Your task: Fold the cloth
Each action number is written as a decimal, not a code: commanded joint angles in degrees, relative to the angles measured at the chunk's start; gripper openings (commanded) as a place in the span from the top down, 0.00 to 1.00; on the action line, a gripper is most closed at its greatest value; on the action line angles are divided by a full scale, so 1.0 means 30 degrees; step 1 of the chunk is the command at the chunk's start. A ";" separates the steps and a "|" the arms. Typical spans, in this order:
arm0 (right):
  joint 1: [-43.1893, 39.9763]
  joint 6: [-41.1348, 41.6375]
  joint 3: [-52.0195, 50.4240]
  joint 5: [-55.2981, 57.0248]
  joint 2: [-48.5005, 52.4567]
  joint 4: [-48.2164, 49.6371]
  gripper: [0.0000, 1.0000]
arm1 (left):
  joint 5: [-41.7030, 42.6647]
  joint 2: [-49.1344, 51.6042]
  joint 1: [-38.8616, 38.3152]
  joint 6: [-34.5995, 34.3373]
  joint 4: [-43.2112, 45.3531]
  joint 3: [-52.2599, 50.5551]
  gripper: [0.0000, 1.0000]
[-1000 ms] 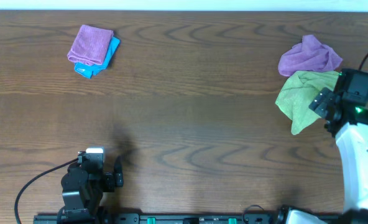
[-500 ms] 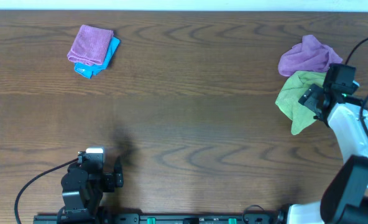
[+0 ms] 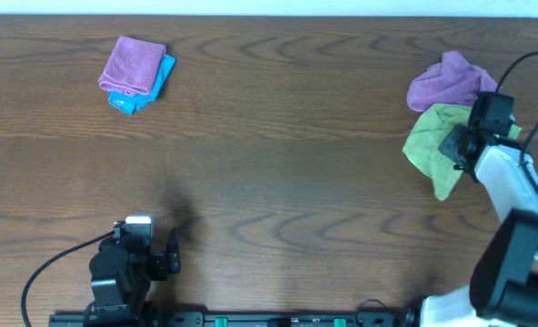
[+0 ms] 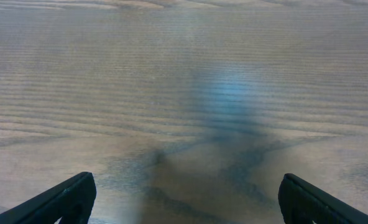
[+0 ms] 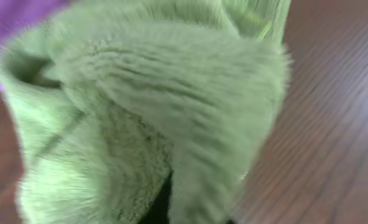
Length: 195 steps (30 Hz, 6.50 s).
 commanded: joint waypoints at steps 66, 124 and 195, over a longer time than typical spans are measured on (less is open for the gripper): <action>1.5999 -0.6878 0.0262 -1.1089 0.0299 -0.5166 0.02 | -0.0124 -0.0109 -0.0095 0.0058 -0.0168 -0.0080 0.05; 1.9402 -0.5836 1.1956 0.1421 0.2885 -0.5464 0.99 | -0.0124 -0.0109 -0.0095 0.0058 -0.0168 -0.0080 0.05; 1.7245 -1.0710 0.4721 -0.4597 0.3796 -0.5289 0.33 | 0.4386 -0.0109 -0.0095 -0.5661 0.2339 -0.0058 0.05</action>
